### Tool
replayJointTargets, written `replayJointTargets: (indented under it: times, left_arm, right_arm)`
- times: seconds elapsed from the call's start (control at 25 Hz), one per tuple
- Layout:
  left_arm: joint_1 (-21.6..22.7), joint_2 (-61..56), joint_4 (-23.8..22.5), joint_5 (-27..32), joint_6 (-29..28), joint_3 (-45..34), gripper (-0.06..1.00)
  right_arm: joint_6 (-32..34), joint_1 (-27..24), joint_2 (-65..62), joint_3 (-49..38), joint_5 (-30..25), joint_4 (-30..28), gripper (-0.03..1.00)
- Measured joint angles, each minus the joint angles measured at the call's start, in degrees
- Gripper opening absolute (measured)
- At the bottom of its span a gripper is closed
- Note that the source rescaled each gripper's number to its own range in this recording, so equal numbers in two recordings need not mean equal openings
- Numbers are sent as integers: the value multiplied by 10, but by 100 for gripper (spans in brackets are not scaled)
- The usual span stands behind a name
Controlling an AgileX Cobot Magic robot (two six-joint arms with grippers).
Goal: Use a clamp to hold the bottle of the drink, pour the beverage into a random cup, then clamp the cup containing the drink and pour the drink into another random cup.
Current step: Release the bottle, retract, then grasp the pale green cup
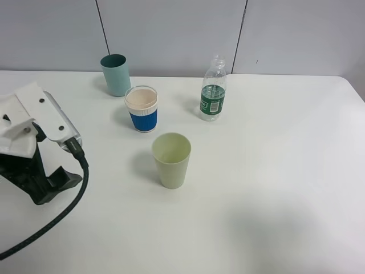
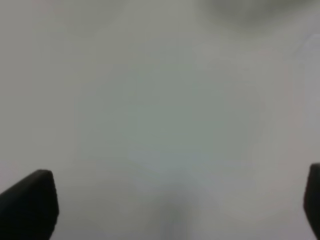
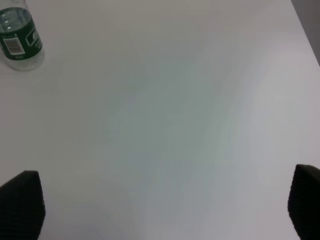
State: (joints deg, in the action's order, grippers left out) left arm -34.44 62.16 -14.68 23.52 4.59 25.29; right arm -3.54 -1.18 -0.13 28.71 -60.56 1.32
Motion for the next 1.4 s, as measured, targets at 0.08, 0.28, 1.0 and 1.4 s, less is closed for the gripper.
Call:
replayJointTargets:
  times: [0.08,0.28,1.0,1.4]
  left_arm:
    - [0,9,0,-49,1,-17,100]
    - [0,15,1,-160,-14,-61,100]
    - [-1,34,1,-370,-59,-135,100]
    - [-1,162,-36,-484,-103,-134,100]
  right_arm:
    - [0,0,0,0,0,0,94]
    - [0,0,0,0,0,0,94]
    - [0,0,0,0,0,0,94]
    - [0,0,0,0,0,0,94]
